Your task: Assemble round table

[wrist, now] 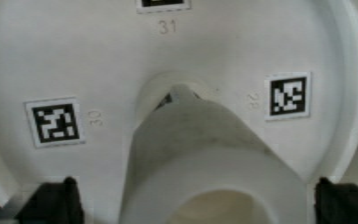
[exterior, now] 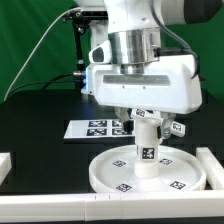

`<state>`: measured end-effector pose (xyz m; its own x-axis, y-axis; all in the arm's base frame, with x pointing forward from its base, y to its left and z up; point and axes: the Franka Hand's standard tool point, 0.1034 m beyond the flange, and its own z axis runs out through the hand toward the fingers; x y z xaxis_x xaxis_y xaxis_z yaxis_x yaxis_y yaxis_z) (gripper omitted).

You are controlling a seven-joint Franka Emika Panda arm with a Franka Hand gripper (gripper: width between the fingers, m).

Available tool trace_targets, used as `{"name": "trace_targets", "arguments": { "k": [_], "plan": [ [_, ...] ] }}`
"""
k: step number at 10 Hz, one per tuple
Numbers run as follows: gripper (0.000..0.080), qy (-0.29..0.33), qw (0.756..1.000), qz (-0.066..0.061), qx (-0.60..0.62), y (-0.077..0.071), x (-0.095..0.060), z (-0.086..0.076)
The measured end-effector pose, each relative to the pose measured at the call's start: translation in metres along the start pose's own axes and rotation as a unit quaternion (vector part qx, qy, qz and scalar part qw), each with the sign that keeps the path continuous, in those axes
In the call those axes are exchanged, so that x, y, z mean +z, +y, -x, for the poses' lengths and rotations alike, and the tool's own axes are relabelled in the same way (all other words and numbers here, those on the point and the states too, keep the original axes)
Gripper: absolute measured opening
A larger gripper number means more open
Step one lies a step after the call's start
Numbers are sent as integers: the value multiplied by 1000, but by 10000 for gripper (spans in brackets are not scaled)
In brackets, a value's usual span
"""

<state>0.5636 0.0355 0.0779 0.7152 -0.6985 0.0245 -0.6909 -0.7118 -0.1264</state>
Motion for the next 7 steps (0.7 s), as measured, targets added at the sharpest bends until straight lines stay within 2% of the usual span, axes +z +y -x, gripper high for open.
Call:
{"name": "trace_targets", "arguments": {
  "k": [3,5,7],
  "plan": [
    [649,1,995,5,-101,2,0,-1],
    [649,7,960,18,-280,3,-5,-7],
    [649,5,923,29,-384,4,-3,-4]
  ]
}}
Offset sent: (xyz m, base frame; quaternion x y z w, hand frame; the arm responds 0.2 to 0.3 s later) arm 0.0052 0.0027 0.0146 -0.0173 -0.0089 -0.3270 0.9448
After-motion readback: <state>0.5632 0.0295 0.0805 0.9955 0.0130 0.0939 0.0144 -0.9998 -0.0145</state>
